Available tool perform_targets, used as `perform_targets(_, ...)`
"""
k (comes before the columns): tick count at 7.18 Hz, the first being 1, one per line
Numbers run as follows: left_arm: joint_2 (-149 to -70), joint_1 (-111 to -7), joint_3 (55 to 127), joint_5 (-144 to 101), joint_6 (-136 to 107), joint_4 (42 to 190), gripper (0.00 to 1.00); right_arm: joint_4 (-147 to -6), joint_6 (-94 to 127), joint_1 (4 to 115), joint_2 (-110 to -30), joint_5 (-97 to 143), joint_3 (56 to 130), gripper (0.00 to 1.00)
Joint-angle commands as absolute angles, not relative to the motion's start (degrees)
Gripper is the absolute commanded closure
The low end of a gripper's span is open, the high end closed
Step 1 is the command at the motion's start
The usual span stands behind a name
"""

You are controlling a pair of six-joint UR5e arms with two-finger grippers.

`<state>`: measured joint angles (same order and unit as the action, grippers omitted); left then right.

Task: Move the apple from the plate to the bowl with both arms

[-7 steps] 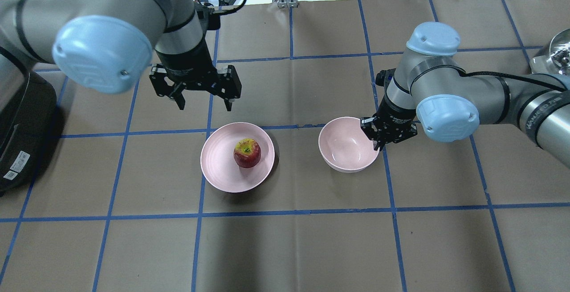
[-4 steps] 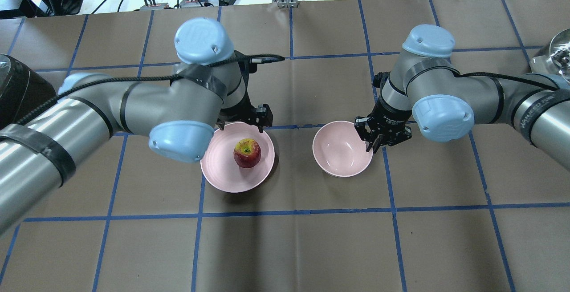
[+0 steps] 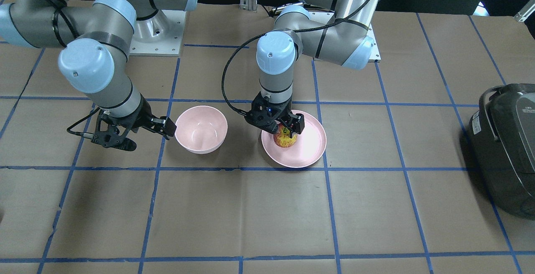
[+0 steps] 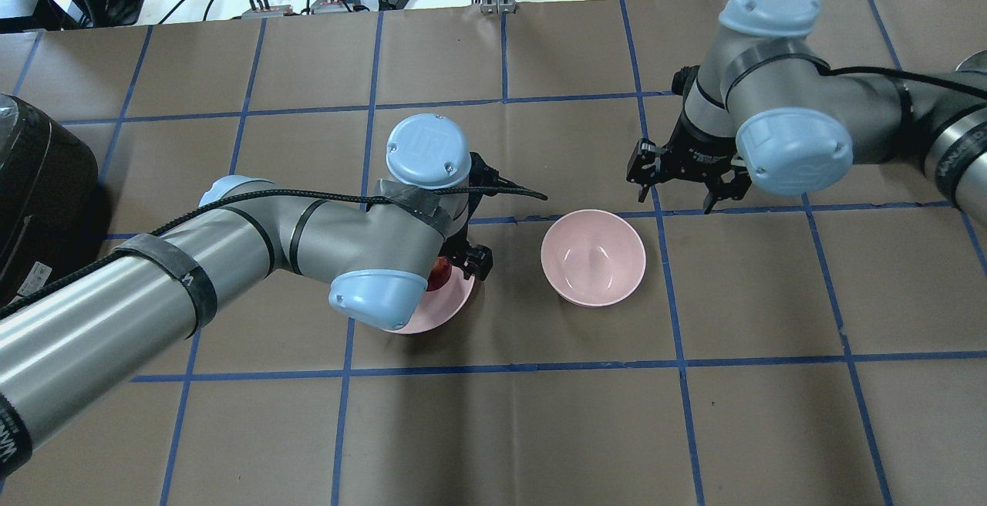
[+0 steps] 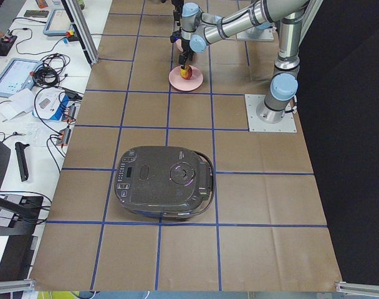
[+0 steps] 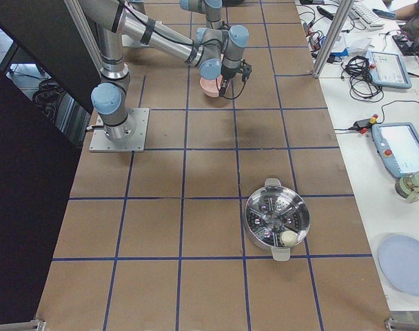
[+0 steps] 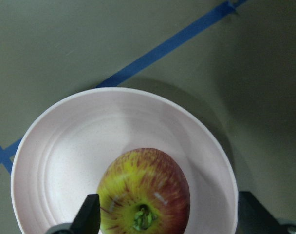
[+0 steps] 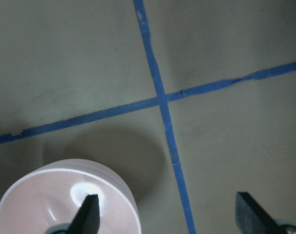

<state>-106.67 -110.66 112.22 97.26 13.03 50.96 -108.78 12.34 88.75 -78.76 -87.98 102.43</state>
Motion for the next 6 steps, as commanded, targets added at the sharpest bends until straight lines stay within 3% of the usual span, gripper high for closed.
perform_targets(1, -106.87, -110.65, 112.24, 98.96, 22.73, 50.80, 0.00, -101.46, 11.95, 86.84, -81.98, -90.69, 92.94, 0.00)
perform_targets(3, -107.05, -110.57, 112.76, 100.37, 26.63, 50.71, 0.00, -100.11, 11.95, 86.92, -84.36, -90.88, 89.31, 0.00)
perform_targets(6, -110.55, -110.57, 112.24, 100.55, 31.61, 47.55, 0.00, -99.66, 11.95, 87.19, -83.94, -90.09, 89.65, 0.00)
